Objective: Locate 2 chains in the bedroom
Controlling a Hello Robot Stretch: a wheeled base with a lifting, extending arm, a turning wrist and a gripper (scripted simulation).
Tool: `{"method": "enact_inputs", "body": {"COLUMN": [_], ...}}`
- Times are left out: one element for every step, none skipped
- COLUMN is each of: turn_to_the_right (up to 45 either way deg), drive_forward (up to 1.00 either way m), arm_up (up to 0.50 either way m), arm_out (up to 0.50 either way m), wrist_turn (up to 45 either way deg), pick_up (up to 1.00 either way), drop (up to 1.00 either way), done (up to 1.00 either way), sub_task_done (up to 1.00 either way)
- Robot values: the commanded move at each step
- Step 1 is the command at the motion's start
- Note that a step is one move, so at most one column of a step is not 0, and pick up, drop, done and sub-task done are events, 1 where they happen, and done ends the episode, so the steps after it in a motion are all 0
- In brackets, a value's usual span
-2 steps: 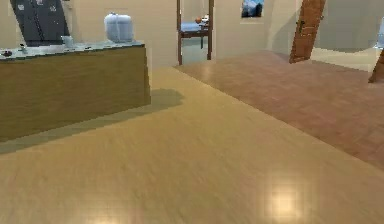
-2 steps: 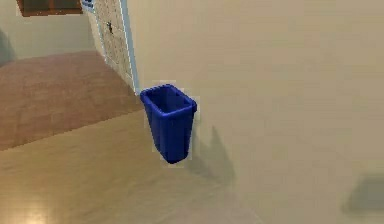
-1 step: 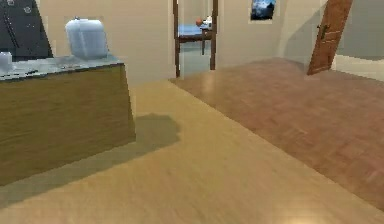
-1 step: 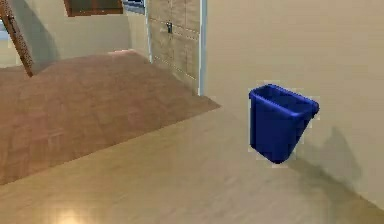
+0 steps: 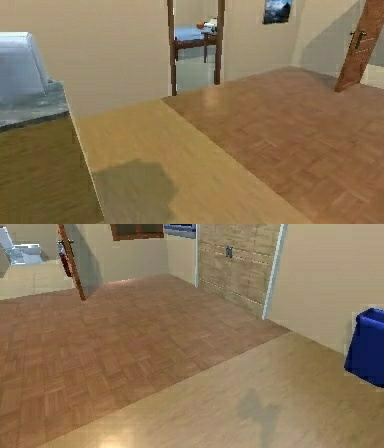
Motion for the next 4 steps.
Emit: {"method": "enact_inputs", "body": {"turn_to_the_right": [3.0, 0.0, 0.0, 0.0], "drive_forward": [0.00, 1.00, 1.00, 1.00], "arm_up": [0.00, 0.00, 0.00, 0.00], "arm_out": [0.00, 0.00, 0.00, 0.00], "wrist_turn": [0.0, 0.0, 0.0, 0.0], "pick_up": [0.00, 0.00, 0.00, 0.00], "drop": [0.00, 0.00, 0.00, 0.00], "done": [0.00, 0.00, 0.00, 0.00], "sub_task_done": [0.00, 0.00, 0.00, 0.00]}}
